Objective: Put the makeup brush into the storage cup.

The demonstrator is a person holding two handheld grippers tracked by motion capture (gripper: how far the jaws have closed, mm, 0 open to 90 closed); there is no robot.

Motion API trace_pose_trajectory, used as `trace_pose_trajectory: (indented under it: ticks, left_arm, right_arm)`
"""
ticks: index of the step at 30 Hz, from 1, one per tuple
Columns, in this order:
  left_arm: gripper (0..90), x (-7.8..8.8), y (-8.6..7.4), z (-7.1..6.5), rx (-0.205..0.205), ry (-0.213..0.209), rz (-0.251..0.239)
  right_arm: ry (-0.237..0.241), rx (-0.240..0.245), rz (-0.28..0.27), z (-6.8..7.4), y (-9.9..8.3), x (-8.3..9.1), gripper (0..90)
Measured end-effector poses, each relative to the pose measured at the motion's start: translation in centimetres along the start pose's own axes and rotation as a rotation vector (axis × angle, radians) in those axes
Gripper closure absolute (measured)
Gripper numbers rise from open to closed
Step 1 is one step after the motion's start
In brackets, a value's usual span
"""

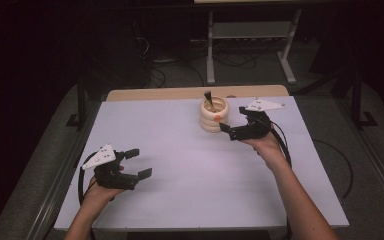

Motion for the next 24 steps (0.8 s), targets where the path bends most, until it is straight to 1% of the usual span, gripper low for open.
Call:
trace_pose_trajectory:
  ticks: [6, 8, 11, 13, 14, 15, 16, 20, 22, 23, 24]
  left_arm:
    - [10.6, 0.1, 0.1, -0.1, 0.003, 0.003, -0.003]
    - [10.7, 0.1, 0.1, -0.1, 0.001, 0.002, -0.009]
    - [10.7, 0.1, 0.1, -0.1, -0.01, 0.004, 0.001]
    - [10.6, 0.1, 0.1, -0.1, -0.014, 0.005, 0.0]
    - [10.7, 0.1, 0.1, -0.1, -0.013, 0.005, -0.001]
    - [10.7, 0.1, 0.1, -0.1, -0.013, 0.005, -0.001]
    - [10.7, 0.1, 0.1, -0.1, -0.012, 0.005, -0.001]
    - [10.7, 0.1, 0.1, -0.1, -0.007, 0.006, -0.004]
    - [10.7, 0.1, 0.1, -0.1, -0.002, 0.006, -0.009]
    - [10.7, 0.1, 0.1, -0.1, -0.001, 0.006, -0.008]
    - [10.7, 0.1, 0.1, -0.1, -0.005, 0.006, -0.006]
  right_arm:
    - [0.006, 0.008, -0.002, 0.4, -0.9, 0.9, 1.3]
    - [0.006, 0.005, -0.007, 0.5, -1.0, 1.2, 1.3]
    - [0.003, -0.001, -0.012, 0.5, -1.3, 1.7, 1.3]
    - [0.002, 0.003, -0.012, 0.5, -1.5, 2.1, 1.3]
    - [0.001, 0.008, -0.006, 0.5, -1.6, 2.3, 1.3]
    - [0.002, 0.002, -0.006, 0.6, -1.7, 2.5, 1.3]
    - [-0.002, 0.001, -0.019, 0.6, -1.8, 2.8, 1.3]
    - [-0.003, -0.001, -0.022, 0.8, -2.2, 3.6, 1.3]
    - [-0.002, -0.003, -0.01, 0.9, -2.4, 4.0, 1.3]
    - [-0.005, 0.005, -0.021, 1.0, -2.5, 4.2, 1.3]
    - [-0.004, 0.001, -0.028, 1.0, -2.6, 4.5, 1.3]
Point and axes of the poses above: each handheld gripper's, and its own axes: x roughly backward along the jaws, y roughly out of its top, z roughly to its left, the point moved 3 cm from there along -x, roughly forward along the jaws, and after that the axes turned 4 degrees about -y, right-handed, at the moved point
